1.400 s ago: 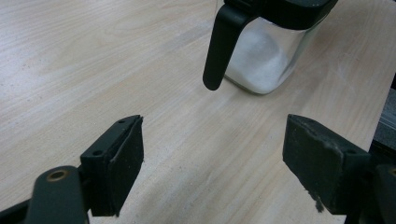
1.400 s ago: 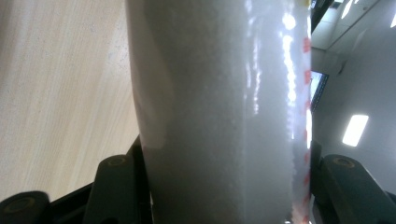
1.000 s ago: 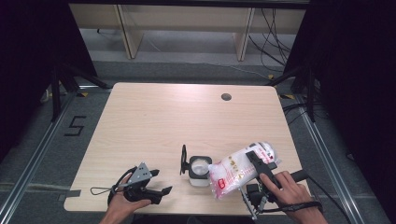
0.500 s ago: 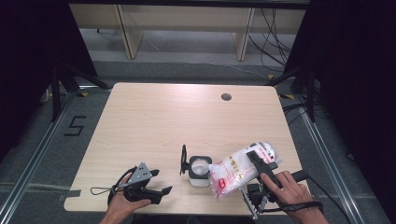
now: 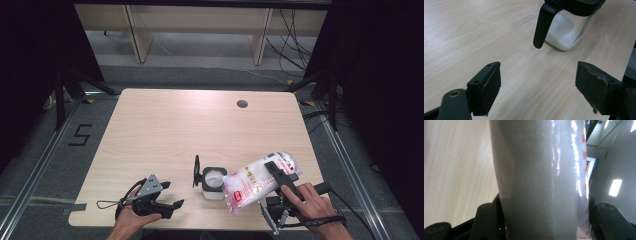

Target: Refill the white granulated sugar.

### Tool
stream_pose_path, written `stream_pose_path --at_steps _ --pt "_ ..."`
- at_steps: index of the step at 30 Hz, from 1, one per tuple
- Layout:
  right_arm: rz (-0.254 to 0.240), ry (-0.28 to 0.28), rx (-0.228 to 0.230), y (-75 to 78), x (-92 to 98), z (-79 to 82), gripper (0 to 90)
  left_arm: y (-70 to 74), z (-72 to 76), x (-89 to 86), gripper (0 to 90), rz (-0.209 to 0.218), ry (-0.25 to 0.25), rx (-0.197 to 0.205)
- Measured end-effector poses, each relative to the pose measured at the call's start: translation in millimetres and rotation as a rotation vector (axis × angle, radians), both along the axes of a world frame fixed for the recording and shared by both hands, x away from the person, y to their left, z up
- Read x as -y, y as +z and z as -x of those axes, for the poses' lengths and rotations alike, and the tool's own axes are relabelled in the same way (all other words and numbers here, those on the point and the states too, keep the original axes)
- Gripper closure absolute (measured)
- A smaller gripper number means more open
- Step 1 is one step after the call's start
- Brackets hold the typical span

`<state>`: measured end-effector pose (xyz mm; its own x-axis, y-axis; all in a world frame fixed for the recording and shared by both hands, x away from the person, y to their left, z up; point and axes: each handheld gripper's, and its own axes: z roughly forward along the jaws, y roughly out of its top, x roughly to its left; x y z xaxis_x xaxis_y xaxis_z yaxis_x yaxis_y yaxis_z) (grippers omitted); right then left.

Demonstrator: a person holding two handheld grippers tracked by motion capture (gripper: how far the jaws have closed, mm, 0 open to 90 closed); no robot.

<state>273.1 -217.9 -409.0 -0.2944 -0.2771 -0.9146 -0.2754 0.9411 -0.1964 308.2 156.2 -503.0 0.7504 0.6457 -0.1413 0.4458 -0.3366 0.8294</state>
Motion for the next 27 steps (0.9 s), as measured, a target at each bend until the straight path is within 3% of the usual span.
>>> stream_pose_path --at_steps 1,2,3,7,9,12,13,14,15,21,24,25,27 --pt "-0.002 -0.002 0.009 0.5 -0.2 0.3 46.1 0.1 0.0 -0.3 20.1 -0.003 -0.002 0.003" --pt "-0.037 0.001 -0.013 -2.6 1.3 -0.7 46.1 -0.2 0.0 0.0 20.1 0.001 0.000 0.001" --pt "-0.033 0.020 -0.004 -2.3 1.9 -1.8 46.1 -0.2 -0.1 -0.1 20.1 -0.001 0.002 0.003" --pt "-0.026 0.006 -0.011 -0.5 1.5 0.1 46.2 0.3 -0.2 -1.2 20.1 -0.009 -0.008 0.006" --pt "-0.069 0.007 -0.020 -1.8 3.3 -0.7 46.2 0.5 -1.6 -1.7 20.1 -0.017 -0.018 0.023" --pt "-0.080 -0.011 -0.031 -2.8 4.3 -0.6 46.2 0.2 -0.2 -1.0 20.1 -0.009 -0.005 0.004" --pt "-0.054 0.020 -0.025 -0.8 4.2 -2.7 46.2 -0.1 -0.2 -0.2 20.1 0.000 0.000 0.003" --pt "-0.056 0.025 -0.021 -0.5 3.9 -3.0 46.2 -0.1 -0.2 -0.1 20.1 0.000 0.002 0.003" --pt "-0.074 -0.010 -0.031 -1.7 5.0 -0.8 46.3 -0.1 -0.2 0.0 20.1 -0.001 0.001 0.002" --pt "-0.058 0.048 -0.019 2.6 5.6 -4.6 46.2 0.3 -0.2 -1.0 20.1 -0.011 -0.006 0.005" --pt "-0.070 0.024 -0.019 1.6 6.1 -4.2 46.3 0.3 -0.5 -0.9 20.1 -0.008 -0.005 0.008" --pt "-0.090 0.011 -0.041 -0.8 7.0 -4.7 46.3 0.3 -0.3 -0.9 20.1 -0.009 -0.004 0.005" --pt "-0.075 0.014 -0.030 -0.7 6.3 -4.1 46.3 -0.2 0.1 0.1 20.1 -0.001 0.003 0.002"
